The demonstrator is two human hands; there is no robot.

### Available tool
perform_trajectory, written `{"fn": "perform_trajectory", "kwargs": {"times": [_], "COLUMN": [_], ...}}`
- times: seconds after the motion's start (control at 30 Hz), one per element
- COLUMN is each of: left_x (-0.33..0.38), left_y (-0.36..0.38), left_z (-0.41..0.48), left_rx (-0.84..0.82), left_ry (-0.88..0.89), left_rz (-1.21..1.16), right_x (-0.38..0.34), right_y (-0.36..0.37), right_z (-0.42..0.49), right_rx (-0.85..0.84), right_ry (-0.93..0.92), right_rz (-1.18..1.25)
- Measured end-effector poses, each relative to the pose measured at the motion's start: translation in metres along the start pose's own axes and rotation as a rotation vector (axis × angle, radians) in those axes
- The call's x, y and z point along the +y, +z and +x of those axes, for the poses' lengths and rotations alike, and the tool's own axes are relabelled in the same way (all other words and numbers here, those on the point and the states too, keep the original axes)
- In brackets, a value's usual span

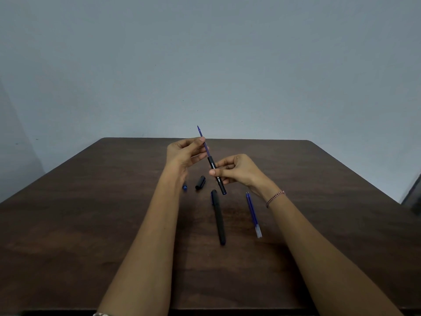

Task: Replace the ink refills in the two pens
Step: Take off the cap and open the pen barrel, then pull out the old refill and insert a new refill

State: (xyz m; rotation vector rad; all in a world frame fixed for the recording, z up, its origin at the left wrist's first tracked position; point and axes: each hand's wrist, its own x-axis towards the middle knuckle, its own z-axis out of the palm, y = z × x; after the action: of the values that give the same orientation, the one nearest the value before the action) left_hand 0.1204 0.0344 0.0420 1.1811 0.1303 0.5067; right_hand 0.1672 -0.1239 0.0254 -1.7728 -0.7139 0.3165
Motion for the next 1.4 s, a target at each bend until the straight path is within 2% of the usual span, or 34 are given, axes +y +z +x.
{"fn": "perform_trajectory", "kwargs": {"times": [0.17,0.63,0.8,1.0,1.4], "left_x": [0.001,0.005,0.012,0.028,0.063], "left_y": [-0.005,-0.011,-0.020,-0.040,-0.084], "left_z": [0.003,0.003,0.001,-0.006,-0.033], "left_rx": [0.090,0.261,0.318,0.300,0.257], "left_ry": [-0.023,0.011,-0.003,-0.094,-0.302], "left_rz": [-0.103,-0.196,-0.185,0.055,0.826], "right_x": [0.000,0.005,0.005,0.006,0.004], "right_y": [0.000,-0.006,-0.008,-0.010,-0.006], "right_z": [0.000,-0.001,-0.001,0.001,0.000], "right_rx": [-0.039,-0.130,-0.087,-0.036,0.032], "right_ry": [0.014,0.071,0.067,0.053,0.038], "right_rz": [-0.005,0.017,0.039,0.082,0.130]}}
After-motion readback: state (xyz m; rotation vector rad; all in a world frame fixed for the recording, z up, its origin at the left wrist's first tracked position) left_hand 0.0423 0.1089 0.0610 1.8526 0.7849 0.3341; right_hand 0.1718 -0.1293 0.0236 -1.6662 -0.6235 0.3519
